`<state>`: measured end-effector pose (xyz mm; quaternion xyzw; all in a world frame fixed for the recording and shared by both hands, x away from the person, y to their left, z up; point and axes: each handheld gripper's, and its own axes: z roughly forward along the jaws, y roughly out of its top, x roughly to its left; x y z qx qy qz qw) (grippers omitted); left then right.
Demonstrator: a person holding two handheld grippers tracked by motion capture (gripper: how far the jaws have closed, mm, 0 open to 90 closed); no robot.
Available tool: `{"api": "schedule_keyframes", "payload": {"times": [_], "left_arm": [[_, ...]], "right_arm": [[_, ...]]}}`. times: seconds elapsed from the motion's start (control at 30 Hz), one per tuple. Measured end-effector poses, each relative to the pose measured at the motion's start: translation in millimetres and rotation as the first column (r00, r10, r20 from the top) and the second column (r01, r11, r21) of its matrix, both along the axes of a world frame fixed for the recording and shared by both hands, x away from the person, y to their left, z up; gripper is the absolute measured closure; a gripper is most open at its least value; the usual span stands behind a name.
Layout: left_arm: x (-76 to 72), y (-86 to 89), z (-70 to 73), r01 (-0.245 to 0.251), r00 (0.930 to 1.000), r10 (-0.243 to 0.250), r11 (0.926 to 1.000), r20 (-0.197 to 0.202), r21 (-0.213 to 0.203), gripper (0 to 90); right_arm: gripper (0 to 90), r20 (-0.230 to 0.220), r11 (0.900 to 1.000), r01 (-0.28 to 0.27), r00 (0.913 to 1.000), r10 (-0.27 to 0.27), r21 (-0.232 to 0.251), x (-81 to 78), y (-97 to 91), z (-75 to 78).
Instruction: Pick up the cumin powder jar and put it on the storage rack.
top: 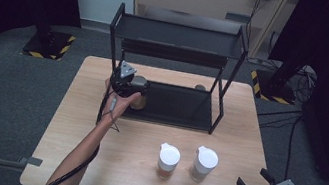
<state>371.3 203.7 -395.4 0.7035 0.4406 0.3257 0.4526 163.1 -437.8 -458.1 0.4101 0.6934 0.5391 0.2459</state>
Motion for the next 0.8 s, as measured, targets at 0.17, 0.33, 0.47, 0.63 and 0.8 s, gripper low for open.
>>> {"api": "schedule_keyframes", "payload": {"times": [0.17, 0.33, 0.47, 0.63, 0.8], "left_arm": [[-3.0, 4.0, 10.9, 0.008, 0.9999, -0.008, 0.9999, -0.011, 0.01, 8.2], [-5.8, 8.6, 23.3, 0.03, 0.9989, -0.03, 0.9995, -0.035, 0.007, 4.0], [-8.4, 12.2, 33.3, 0.048, 0.9976, -0.047, 0.9988, -0.05, 0.005, 1.9], [-16.1, 18.1, 41.6, 0.078, 0.9961, -0.078, 0.9969, -0.041, -0.013, 1.8], [-26.2, 23.4, 50.8, 0.127, 0.9913, -0.127, 0.9919, -0.034, -0.003, 1.7]], "right_arm": [[4.4, 0.004, 1.0, -0.002, 1.0, 0.002, -0.002, -0.3, 0.1, 0.2], [4.4, 0.006, 1.0, -0.002, 1.0, 0.002, -0.002, -0.5, 0.1, 0.2], [4.4, 0.006, 1.0, -0.001, 1.0, 0.001, -0.001, -0.5, -0.1, 0.2], [4.4, 0.003, 1.0, -0.002, 1.0, 0.002, -0.002, -0.3, 0.3, 0.5], [4.5, 0.004, 1.0, -0.001, 1.0, 0.001, -0.001, -0.4, 0.4, 0.5]]}}
